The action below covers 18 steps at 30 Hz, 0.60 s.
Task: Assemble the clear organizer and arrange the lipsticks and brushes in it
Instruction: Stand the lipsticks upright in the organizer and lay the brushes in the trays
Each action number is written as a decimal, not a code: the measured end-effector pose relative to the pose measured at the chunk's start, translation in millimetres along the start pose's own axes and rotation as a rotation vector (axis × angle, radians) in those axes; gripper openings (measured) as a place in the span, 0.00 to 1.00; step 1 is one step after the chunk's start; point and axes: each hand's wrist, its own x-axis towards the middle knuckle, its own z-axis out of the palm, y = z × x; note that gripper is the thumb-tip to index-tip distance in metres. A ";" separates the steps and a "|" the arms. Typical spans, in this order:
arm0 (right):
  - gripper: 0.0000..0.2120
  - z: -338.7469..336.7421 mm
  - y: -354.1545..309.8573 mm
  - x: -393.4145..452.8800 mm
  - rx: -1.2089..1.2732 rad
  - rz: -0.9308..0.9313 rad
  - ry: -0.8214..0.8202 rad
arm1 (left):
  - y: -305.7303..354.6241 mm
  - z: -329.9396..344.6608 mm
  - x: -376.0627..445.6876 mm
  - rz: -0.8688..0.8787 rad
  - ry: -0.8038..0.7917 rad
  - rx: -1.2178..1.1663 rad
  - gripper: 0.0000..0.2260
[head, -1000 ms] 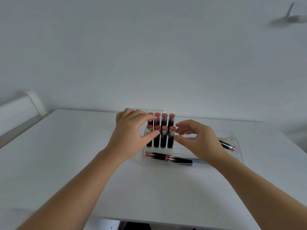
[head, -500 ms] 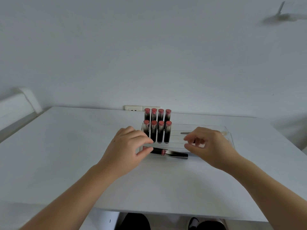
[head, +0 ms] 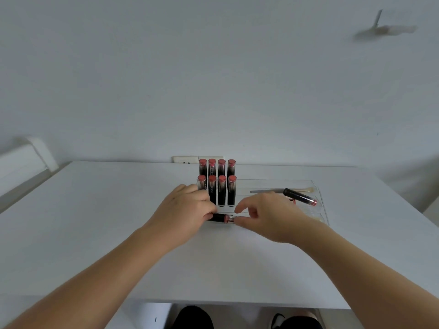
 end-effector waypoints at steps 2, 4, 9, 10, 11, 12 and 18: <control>0.16 2.5 -3.8 3.9 -0.041 0.027 -0.024 | -1.1 1.3 4.3 0.004 -0.071 0.035 0.05; 0.16 3.8 -4.7 5.1 -0.072 0.043 -0.055 | -3.7 2.8 7.7 0.001 -0.139 0.082 0.08; 0.13 2.9 -4.0 6.2 -0.114 0.043 -0.123 | -2.6 -0.1 14.7 0.059 -0.237 0.223 0.07; 0.12 2.7 -3.8 6.3 -0.115 0.045 -0.125 | -1.4 -1.3 15.8 0.069 -0.247 0.247 0.06; 0.11 2.6 -3.3 6.4 -0.109 0.049 -0.124 | 0.0 -2.4 17.2 0.071 -0.262 0.268 0.04; 0.10 2.5 -2.8 6.4 -0.098 0.053 -0.125 | 1.5 -3.2 18.5 0.066 -0.281 0.282 0.04; 0.08 2.8 -1.3 6.8 -0.075 0.055 -0.123 | 6.8 -1.2 25.3 0.026 -0.362 0.368 0.04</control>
